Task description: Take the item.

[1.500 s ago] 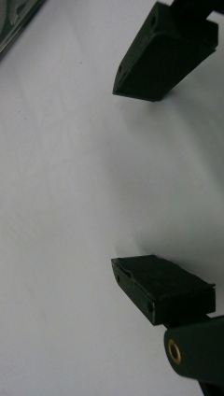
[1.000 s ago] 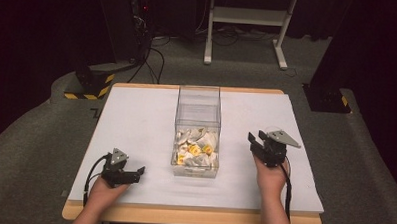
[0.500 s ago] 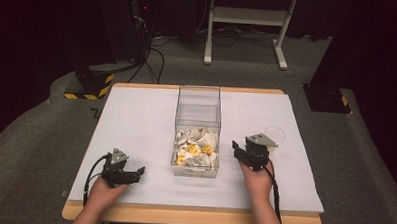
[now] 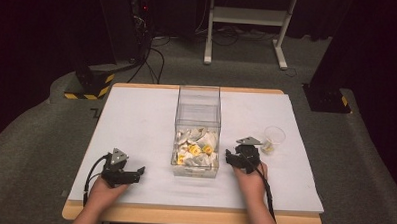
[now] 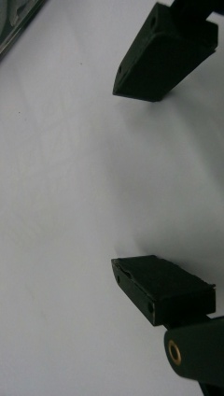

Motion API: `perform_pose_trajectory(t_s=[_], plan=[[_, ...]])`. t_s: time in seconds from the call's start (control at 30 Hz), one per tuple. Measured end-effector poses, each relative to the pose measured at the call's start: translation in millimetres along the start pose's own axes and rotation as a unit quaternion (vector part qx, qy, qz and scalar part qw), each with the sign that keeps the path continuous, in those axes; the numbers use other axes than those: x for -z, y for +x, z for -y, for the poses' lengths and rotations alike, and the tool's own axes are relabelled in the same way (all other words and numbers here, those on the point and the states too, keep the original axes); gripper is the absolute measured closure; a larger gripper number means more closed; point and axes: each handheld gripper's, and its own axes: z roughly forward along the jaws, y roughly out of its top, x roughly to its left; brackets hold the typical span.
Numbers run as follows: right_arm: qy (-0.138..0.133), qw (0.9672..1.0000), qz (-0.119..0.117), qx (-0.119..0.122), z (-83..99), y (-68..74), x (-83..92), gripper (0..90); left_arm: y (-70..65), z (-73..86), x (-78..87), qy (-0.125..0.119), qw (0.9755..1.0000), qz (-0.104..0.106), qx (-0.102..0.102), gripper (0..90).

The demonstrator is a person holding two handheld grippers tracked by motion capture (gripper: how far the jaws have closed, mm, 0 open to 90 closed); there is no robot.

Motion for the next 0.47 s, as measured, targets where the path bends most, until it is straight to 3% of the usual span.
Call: perform_pose_trajectory(t_s=[0.47], plan=[[0.001, 1.0000, -0.004, -0.002, 0.0, -0.8, -0.3, 30.3, -0.2, 0.1, 0.0, 0.000, 1.0000, -0.001, -0.001, 15.0]])
